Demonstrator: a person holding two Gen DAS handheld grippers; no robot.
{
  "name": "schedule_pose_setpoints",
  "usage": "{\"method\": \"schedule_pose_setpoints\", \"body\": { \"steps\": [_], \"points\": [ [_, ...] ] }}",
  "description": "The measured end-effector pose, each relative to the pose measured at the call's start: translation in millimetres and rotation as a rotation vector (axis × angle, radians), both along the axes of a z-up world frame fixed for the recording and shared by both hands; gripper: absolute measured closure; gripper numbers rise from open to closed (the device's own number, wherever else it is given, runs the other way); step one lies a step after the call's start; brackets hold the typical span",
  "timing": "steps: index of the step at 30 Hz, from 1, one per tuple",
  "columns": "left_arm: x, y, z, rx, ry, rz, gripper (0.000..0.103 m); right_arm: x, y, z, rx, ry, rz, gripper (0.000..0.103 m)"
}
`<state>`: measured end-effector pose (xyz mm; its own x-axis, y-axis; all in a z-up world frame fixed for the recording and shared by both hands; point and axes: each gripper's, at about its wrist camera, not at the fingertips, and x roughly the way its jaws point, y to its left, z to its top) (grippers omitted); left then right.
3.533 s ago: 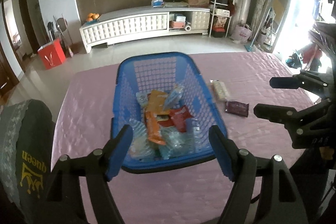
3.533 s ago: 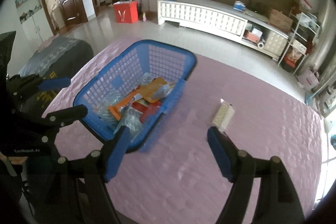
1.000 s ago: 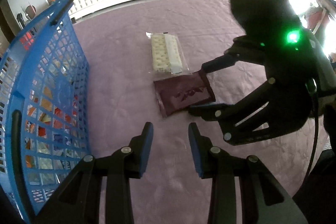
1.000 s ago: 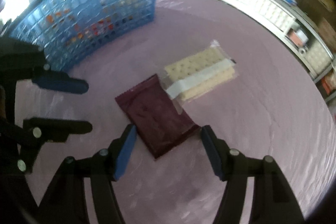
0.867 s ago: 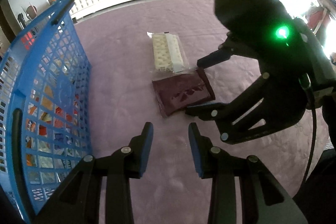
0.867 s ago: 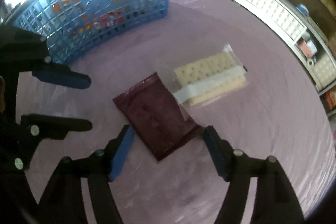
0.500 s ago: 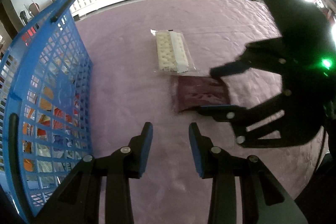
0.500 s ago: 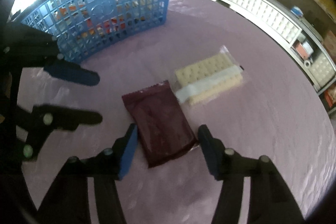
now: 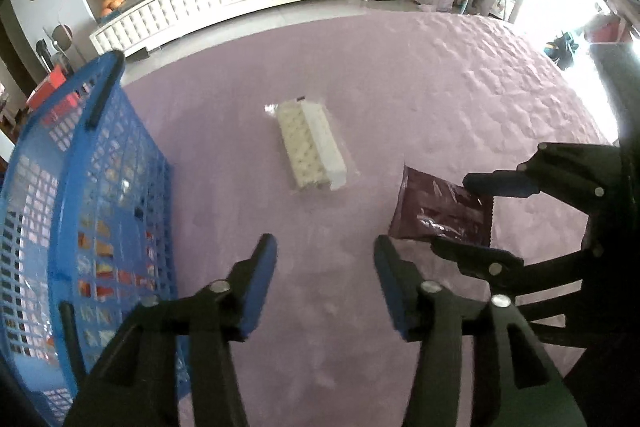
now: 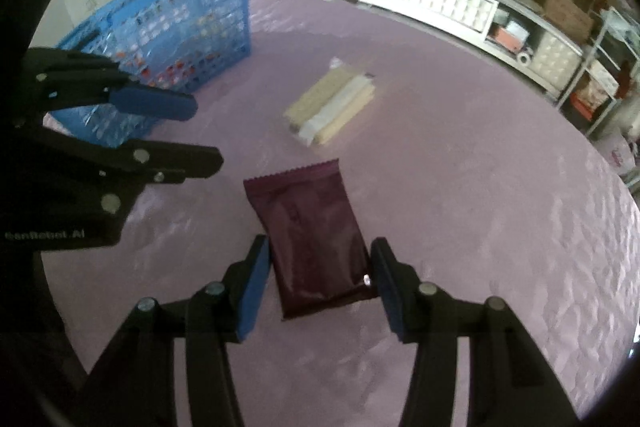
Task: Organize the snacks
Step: 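Lower the left gripper onto the white cracker pack and close it while the right holds the purple pack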
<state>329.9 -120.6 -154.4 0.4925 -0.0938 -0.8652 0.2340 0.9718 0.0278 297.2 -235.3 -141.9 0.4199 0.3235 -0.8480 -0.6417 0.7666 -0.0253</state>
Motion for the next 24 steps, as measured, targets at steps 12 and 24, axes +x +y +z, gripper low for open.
{"method": "schedule_pose_setpoints", "body": {
  "steps": [12,24],
  "points": [
    [62.0,1.0,-13.4,-0.016,0.028,0.080,0.041,57.4,-18.6,7.6,0.096,0.034,-0.262,0.047],
    [101.1,-10.0,-48.1,0.014,0.095,0.091,0.041,86.9,-35.7,-2.9,0.123,0.047,-0.376,0.047]
  ]
}}
